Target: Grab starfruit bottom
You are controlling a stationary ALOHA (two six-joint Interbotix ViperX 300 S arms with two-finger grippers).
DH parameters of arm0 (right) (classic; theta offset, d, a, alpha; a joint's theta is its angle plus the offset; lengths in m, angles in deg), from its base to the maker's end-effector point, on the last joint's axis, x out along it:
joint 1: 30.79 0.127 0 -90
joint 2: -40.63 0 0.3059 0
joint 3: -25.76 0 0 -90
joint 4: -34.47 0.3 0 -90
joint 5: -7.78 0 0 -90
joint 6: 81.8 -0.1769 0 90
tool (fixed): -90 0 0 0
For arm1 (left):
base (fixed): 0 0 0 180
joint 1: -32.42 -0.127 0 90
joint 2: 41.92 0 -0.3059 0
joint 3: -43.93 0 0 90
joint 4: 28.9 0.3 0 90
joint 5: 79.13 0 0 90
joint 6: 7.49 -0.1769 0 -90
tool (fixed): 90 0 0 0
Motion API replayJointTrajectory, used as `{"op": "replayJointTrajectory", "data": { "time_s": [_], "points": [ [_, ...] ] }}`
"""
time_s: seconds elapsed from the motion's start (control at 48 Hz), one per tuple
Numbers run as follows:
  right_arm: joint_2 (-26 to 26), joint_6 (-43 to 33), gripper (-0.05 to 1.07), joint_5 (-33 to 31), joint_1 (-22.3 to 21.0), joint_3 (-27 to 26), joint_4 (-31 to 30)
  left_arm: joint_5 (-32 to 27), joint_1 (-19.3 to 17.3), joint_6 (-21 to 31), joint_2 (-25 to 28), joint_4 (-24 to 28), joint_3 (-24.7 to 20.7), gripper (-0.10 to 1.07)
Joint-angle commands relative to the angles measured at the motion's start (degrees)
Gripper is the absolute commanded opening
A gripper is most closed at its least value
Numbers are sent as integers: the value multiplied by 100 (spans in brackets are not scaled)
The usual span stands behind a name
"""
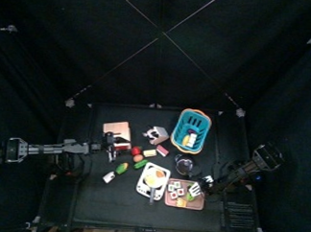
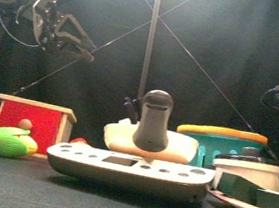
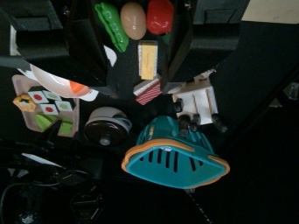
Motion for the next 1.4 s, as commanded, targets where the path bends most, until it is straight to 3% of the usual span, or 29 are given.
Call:
{"op": "replayJointTrajectory", "data": {
  "time_s": [0.0, 0.292, 0.562, 0.75, 1.375],
  "points": [
    [-44, -9, 102, 9, 18, -35, 0, 26, -9, -9, 0, 9, -70, 82],
    [53, -9, 99, 18, 18, -53, 9, 26, -9, -9, 0, 9, -62, 82],
    [62, -9, 79, 18, 26, -70, 35, 26, -9, -9, 0, 9, -62, 82],
    [9, -9, 72, 18, 18, -123, 9, 26, -9, -9, 0, 9, -53, 82],
    [-554, -18, 71, -53, 26, -360, -404, 26, -9, -9, 0, 9, -53, 82]
  ]
}}
